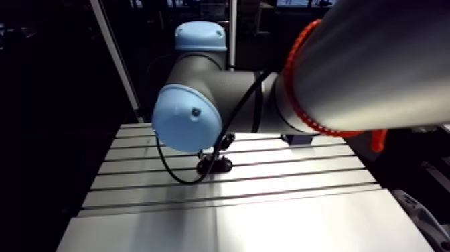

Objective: Pick up the M10 bolt and insert it into the hole until fully seated.

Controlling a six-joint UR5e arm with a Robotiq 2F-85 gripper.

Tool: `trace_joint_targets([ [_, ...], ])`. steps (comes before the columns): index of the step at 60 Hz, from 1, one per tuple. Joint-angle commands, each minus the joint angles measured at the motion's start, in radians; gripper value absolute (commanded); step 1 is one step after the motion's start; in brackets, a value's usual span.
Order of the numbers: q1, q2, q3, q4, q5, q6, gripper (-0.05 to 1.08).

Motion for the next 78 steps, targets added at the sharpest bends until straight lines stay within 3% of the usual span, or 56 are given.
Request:
trace_joint_targets([
  [1,0.0,0.0,0.0,0.0,0.0,-0.001,0.56],
  [35,0.0,0.005,0.002,0.003,0.0,-0.001,0.59],
  [78,0.0,0.006,0.002,0.003,0.001,-0.001,0.73],
])
